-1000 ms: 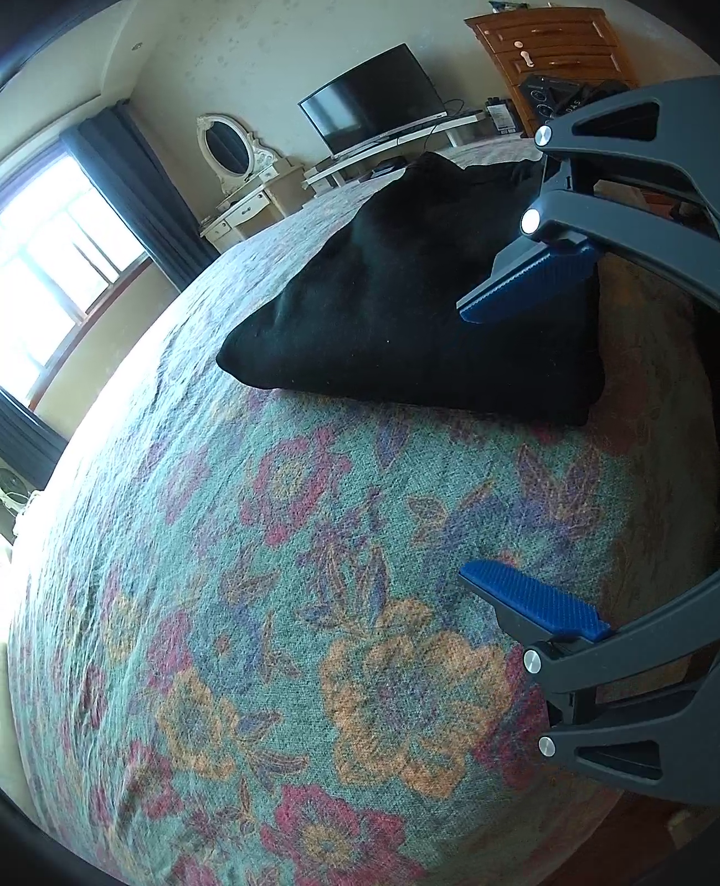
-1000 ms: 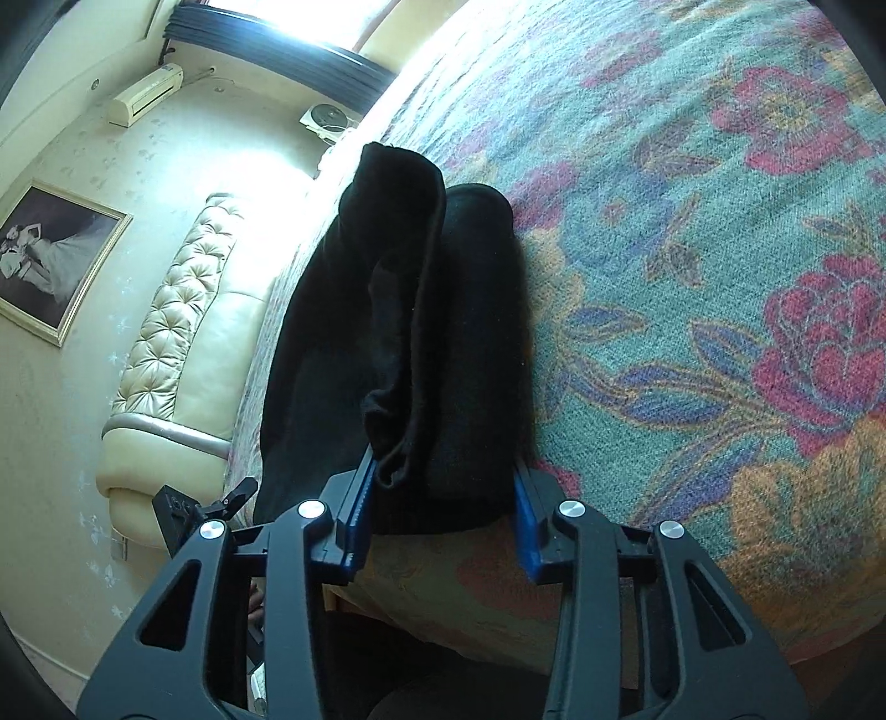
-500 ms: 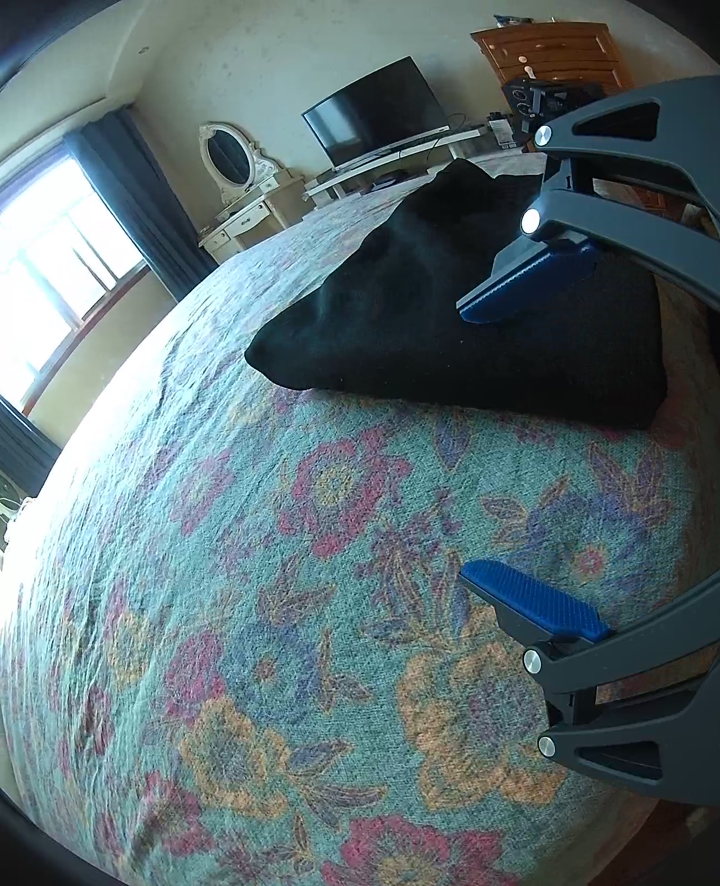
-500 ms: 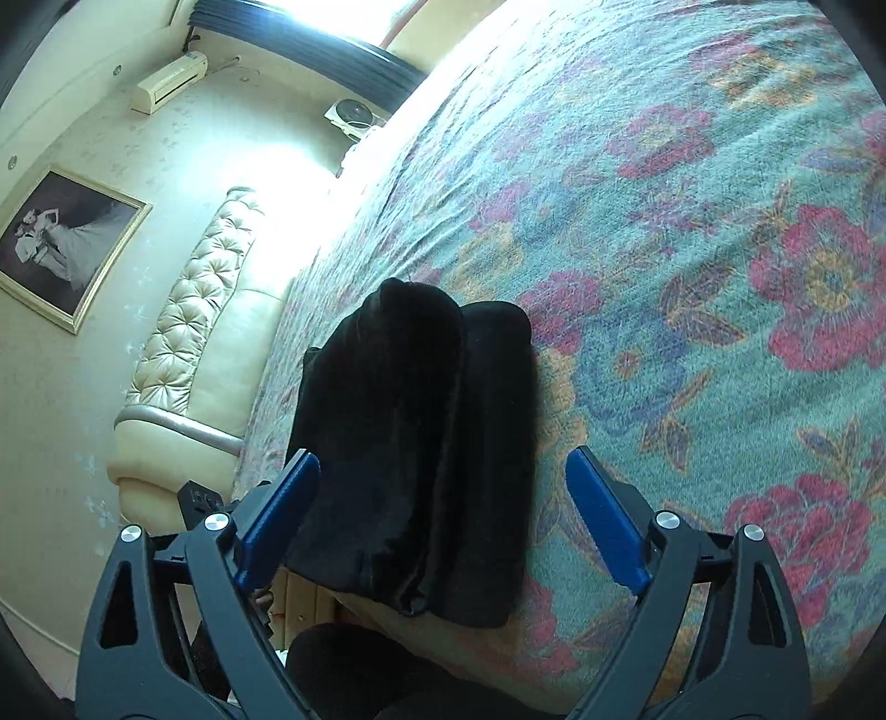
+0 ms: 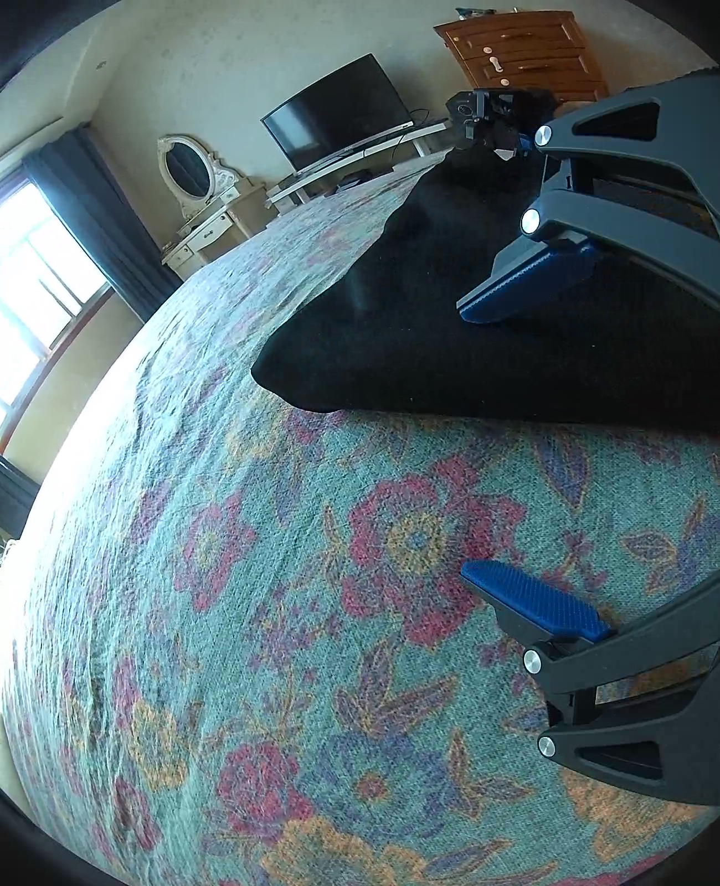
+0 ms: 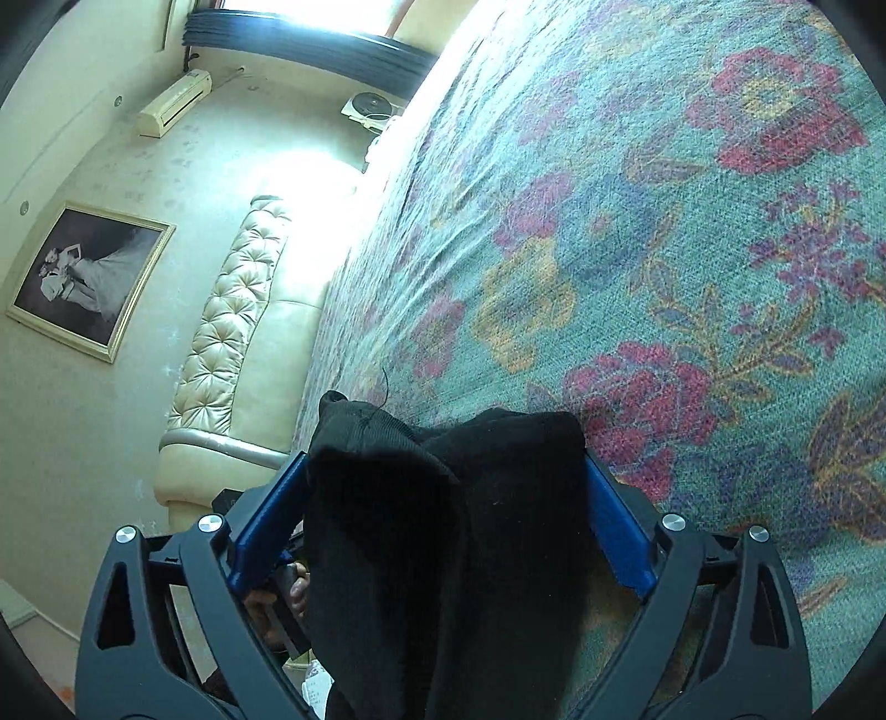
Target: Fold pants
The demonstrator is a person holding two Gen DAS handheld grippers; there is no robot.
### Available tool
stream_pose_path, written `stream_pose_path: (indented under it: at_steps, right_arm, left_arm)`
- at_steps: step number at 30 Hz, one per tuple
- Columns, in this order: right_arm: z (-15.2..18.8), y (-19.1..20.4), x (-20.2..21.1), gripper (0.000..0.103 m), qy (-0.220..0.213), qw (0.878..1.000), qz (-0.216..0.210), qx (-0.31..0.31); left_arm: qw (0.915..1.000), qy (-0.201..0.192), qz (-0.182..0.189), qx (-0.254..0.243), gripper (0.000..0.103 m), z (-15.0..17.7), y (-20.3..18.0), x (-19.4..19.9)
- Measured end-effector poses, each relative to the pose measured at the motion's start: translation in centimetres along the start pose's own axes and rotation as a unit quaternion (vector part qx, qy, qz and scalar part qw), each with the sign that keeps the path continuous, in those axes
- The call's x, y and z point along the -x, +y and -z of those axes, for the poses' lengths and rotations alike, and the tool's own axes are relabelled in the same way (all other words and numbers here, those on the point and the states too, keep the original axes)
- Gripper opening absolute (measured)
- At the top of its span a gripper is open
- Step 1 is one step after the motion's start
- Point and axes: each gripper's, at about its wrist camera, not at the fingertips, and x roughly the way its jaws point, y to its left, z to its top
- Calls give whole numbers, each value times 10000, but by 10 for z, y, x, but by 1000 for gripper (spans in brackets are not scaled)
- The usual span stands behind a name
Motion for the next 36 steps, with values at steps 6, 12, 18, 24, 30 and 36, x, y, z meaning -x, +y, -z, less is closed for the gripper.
stream_pose_path:
  at_steps: [6, 12, 18, 24, 30, 36]
  right_arm:
    - [-2, -8, 9, 54, 124, 9997, 192, 96]
    - [0, -27, 19, 36, 75, 9999, 37, -68]
    - [3, -14, 25, 58, 47, 9994, 214, 282]
    - [5, -14, 40, 84, -129, 9995, -74, 281]
    - [-12, -8, 18, 84, -72, 9990, -183, 400]
    - [-22, -7, 5, 78, 120, 9984, -405, 373]
  left_arm:
    - [9997, 67, -27, -248, 86, -25, -13, -25]
    - [9989, 142, -7, -444, 90, -40, -22, -43]
    - [9986, 144, 103, -492, 91, -45, -20, -49]
    - [9974, 124, 206, -678, 91, -52, -19, -52]
    - [9969, 108, 249, -741, 91, -63, -24, -62]
    - [9957, 206, 221, -881, 91, -72, -26, -73]
